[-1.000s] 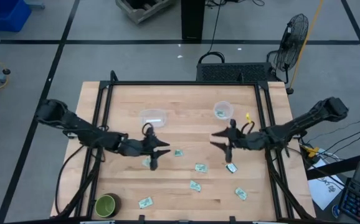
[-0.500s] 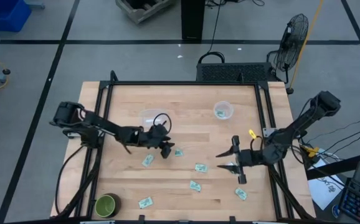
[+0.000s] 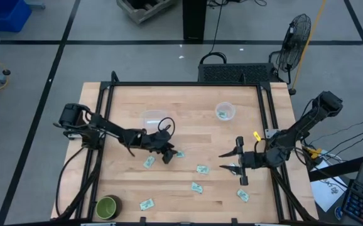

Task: Pick and place items into bin
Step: Put the stevia packet into the left transparent bin

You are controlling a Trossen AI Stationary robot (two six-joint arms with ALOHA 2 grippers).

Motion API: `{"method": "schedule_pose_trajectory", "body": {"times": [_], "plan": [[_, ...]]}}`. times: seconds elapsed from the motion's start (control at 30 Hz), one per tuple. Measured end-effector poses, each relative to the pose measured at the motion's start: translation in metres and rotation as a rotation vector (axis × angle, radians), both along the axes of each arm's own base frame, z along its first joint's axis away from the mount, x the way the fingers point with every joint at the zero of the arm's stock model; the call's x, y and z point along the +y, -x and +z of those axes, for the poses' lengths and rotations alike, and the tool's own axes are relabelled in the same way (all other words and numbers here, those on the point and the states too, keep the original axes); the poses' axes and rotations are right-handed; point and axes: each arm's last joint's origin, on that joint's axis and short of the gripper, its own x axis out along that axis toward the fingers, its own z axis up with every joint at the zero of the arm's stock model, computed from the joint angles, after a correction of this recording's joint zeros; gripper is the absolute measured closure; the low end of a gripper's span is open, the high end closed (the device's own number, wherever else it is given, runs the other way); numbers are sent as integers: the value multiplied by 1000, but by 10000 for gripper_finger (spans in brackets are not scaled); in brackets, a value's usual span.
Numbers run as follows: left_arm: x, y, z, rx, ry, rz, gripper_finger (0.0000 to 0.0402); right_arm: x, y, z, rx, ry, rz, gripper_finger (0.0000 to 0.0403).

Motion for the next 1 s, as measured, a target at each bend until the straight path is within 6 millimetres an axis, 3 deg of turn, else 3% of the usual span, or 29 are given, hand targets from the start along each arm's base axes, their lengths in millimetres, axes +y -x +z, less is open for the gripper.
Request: {"method": "schedule_pose_trajectory", "body": {"times": [0.9,1.0], "plan": [[-3,0,1,-8,7,-23,202,-4,-3,-2,13,3,-21,243],[-3,-2,-8,16,5,-23,201,-4,-3,-2,13,3,-22,243]]}}
